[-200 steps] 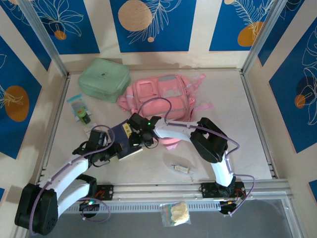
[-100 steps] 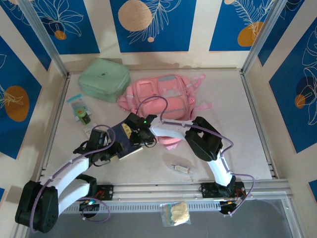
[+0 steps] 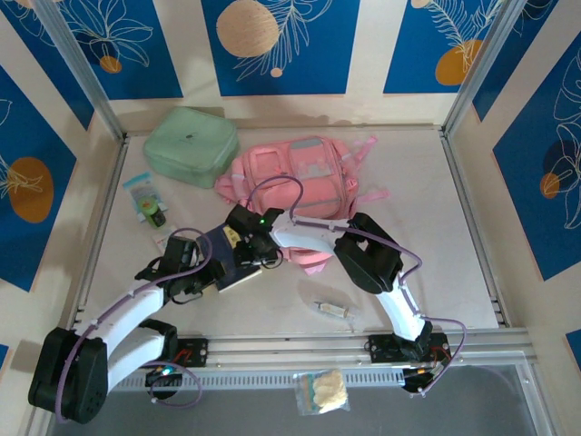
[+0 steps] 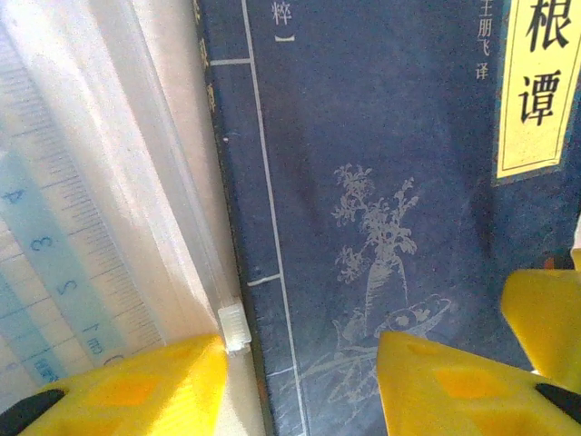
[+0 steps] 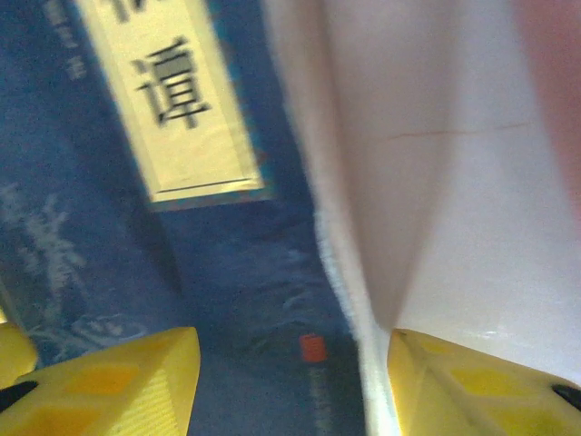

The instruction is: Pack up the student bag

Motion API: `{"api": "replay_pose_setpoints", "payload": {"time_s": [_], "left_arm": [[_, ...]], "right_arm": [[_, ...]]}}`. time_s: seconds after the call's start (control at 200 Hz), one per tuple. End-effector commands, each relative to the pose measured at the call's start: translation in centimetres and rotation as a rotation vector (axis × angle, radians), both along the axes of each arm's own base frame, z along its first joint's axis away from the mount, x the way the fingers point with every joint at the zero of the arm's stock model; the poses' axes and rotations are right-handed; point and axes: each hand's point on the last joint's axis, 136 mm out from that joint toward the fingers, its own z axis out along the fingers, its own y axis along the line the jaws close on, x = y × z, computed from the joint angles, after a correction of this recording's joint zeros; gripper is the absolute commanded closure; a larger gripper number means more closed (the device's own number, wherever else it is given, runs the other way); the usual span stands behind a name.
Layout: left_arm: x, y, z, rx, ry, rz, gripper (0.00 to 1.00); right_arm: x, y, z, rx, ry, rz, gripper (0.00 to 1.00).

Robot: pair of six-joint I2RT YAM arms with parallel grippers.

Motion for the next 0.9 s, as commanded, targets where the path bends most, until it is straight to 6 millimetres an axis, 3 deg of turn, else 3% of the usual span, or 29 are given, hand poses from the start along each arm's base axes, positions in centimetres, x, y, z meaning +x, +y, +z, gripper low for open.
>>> {"api": "replay_pose_setpoints", "payload": {"time_s": [0.0, 0.44, 0.55, 0.73, 0.895], "left_arm": [[-0.3, 0.3, -0.5, 0.030, 0.022, 0.001, 0.51], [-0.3, 0.8, -0.6, 0.067, 0.032, -0.007, 0.51], [-0.3, 0.7, -0.5, 0.064, 0.032, -0.007, 0.52], [-0.2, 0.7, -0.5, 0.063, 0.029, -0.007, 0.52], [-0.1, 0.6, -0.3, 0.056, 0.024, -0.007, 0.52]], "right_arm": [[-0.8, 2.0, 2.7, 0.103, 0.003, 0.052, 0.43], [-1.4, 2.7, 7.6, 0.218, -0.029, 0.095, 0.48], [-1.3, 2.6, 7.9, 0.243, -0.022, 0.093, 0.53], [-1.2, 2.2, 6.5, 0.243, 0.022, 0.071, 0.59], [-1.2, 1.8, 5.7, 0.216, 0.032, 0.056, 0.58]]}}
